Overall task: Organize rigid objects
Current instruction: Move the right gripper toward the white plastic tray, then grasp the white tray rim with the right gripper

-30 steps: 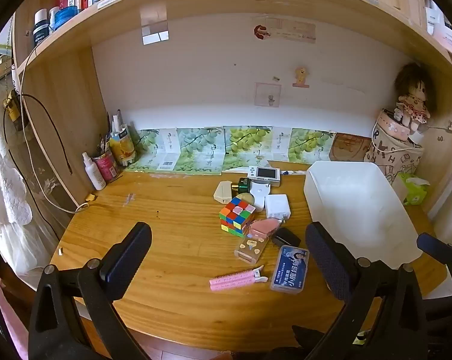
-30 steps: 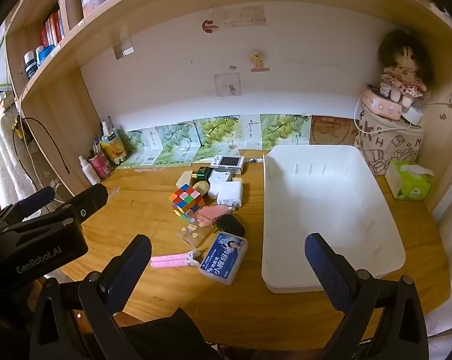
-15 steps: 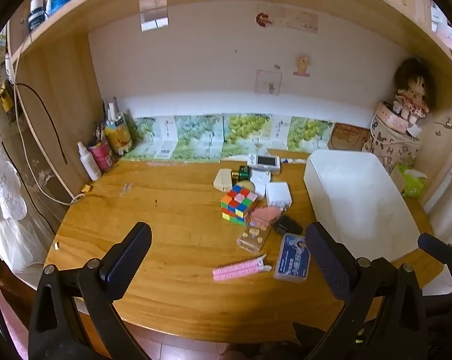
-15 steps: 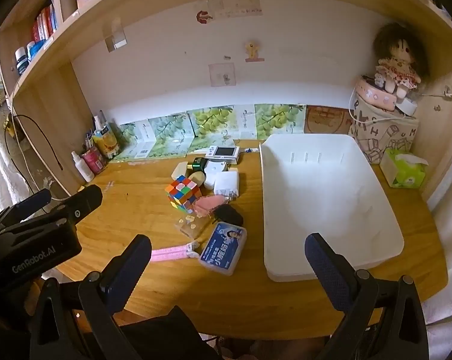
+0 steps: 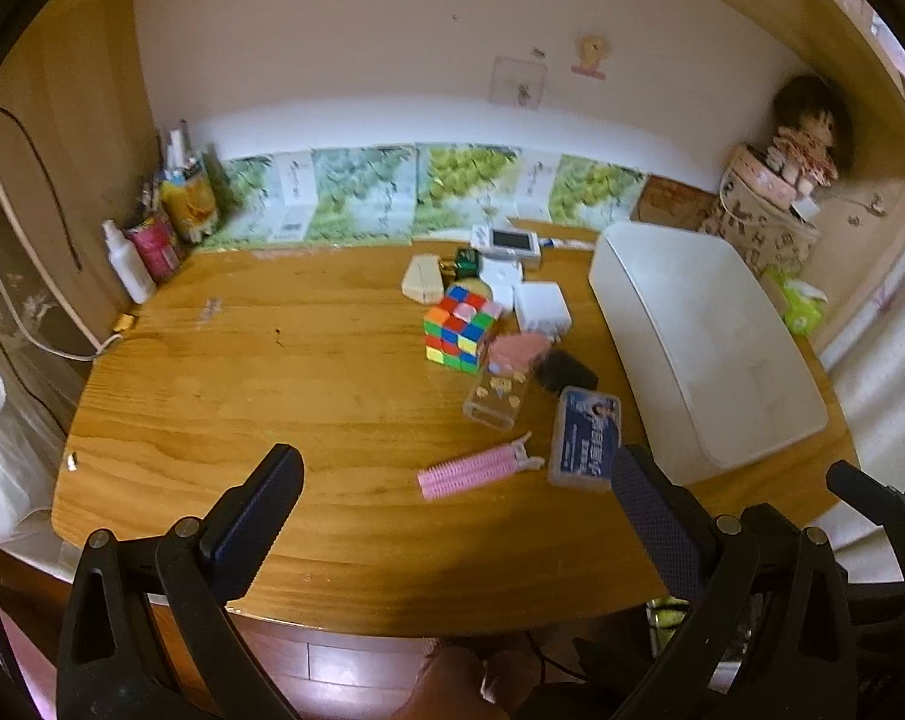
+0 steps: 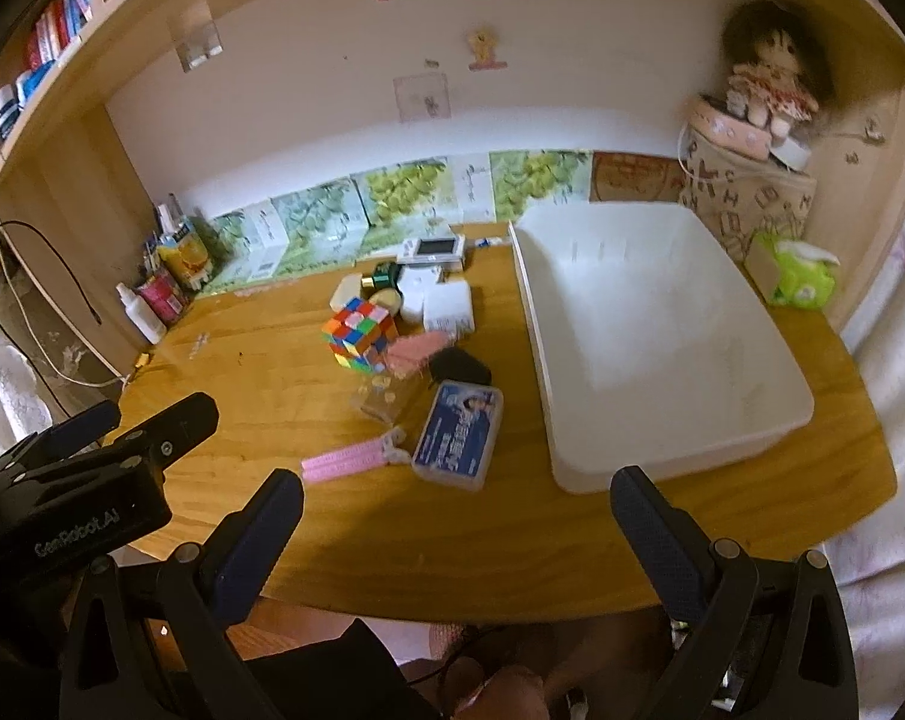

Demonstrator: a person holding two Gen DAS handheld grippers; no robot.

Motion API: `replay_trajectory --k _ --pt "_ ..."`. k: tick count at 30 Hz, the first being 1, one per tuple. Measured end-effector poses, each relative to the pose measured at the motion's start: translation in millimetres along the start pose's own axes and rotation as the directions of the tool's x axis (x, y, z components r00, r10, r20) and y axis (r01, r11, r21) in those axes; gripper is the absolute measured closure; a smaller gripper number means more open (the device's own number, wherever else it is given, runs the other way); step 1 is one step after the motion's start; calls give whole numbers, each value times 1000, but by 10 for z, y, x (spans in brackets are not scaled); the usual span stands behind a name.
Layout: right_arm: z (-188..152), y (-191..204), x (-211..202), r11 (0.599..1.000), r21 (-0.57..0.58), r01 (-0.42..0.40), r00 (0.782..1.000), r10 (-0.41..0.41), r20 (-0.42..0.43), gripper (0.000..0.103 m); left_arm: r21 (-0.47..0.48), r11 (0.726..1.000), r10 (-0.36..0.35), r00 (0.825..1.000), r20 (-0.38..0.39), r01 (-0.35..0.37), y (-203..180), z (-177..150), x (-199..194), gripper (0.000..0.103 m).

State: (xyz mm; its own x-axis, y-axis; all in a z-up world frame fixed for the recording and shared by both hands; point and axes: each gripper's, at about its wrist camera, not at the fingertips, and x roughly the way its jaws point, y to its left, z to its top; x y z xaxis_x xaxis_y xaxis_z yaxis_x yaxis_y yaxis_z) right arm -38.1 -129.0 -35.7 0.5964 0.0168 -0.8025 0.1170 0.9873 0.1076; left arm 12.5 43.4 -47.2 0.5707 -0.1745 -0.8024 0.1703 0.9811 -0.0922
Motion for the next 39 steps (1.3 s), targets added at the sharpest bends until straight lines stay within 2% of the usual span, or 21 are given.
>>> replay_trajectory --k 4,15,20,28,39 --pt "-71 -15 -12 998 44 33 999 -33 -9 0 27 999 -43 998 -36 44 -2 17 73 1" --pt "-99 -312 -87 978 177 114 993 -116 -4 1 103 987 -115 991 -64 121 -219 192 225 1" --pt "-59 -585 -47 961 248 126 992 -127 -10 6 119 983 -127 986 -107 140 -348 243 349 1" --pt "25 -1149 50 938 321 129 992 -124 -37 7 62 990 -114 973 -199 129 -551 279 606 1" --pt "387 -2031 344 947 287 142 988 -118 -99 7 -44 998 -54 941 -333 41 -766 324 1130 2"
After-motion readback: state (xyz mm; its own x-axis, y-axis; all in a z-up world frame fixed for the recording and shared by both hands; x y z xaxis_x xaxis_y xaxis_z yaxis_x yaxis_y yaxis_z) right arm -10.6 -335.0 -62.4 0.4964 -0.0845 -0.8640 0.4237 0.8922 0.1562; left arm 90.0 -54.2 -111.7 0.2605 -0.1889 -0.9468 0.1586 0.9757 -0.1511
